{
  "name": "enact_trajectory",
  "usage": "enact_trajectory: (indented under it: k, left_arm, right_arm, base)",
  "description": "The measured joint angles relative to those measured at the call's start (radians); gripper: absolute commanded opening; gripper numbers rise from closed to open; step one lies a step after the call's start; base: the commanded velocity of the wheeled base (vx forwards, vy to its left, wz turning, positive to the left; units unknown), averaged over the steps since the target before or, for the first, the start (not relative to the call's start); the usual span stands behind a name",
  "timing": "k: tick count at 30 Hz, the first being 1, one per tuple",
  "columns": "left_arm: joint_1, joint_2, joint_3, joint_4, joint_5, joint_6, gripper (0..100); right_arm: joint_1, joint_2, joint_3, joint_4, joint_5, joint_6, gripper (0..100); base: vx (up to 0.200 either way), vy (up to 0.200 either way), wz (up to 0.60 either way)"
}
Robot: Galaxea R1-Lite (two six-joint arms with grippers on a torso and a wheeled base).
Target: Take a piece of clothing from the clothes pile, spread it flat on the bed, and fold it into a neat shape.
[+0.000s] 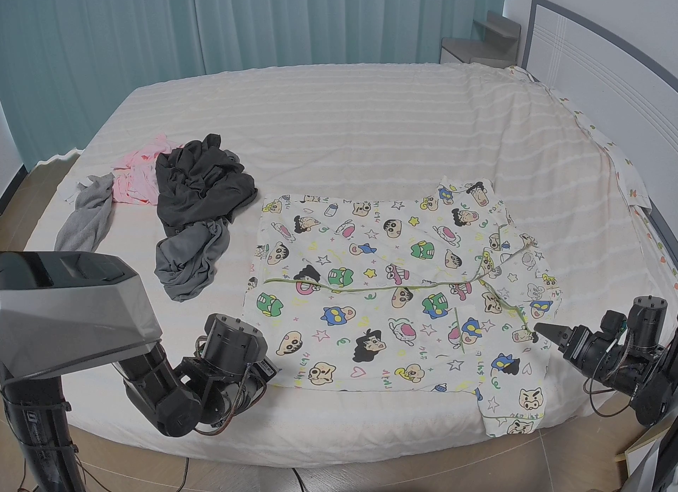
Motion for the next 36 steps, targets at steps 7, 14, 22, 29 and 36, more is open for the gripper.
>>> enact_trajectory:
  k: [7, 14, 22, 29, 36]
  left_arm:
    - [0.010, -0.036, 0.029, 0.000, 0.005, 0.002, 0]
    - [0.003, -0.063, 0.066, -0.005, 0.006, 0.003, 0]
    - [0.004, -0.090, 0.089, -0.005, 0.006, 0.004, 0]
    - [0.003, -0.103, 0.098, -0.005, 0.005, 0.005, 0]
    - [0.001, -0.106, 0.100, -0.008, 0.005, 0.005, 0]
  right_arm:
    - [-0.011, 0.000, 0.000, 0.150, 0.000, -0.047, 100]
    - [-0.015, 0.013, 0.000, 0.300, 0.057, -0.146, 100]
    - [-0.017, 0.081, 0.000, 0.300, 0.085, -0.255, 100]
    - [-0.015, 0.165, 0.000, 0.229, 0.130, -0.332, 100]
    - [0.005, 0.253, 0.000, 0.087, 0.137, -0.347, 100]
  base:
    - [0.000, 0.000, 0.00]
    - [0.000, 0.000, 0.00]
    - [0.000, 0.000, 0.00]
    - [0.000, 0.000, 0.00]
    - [0.000, 0.000, 0.00]
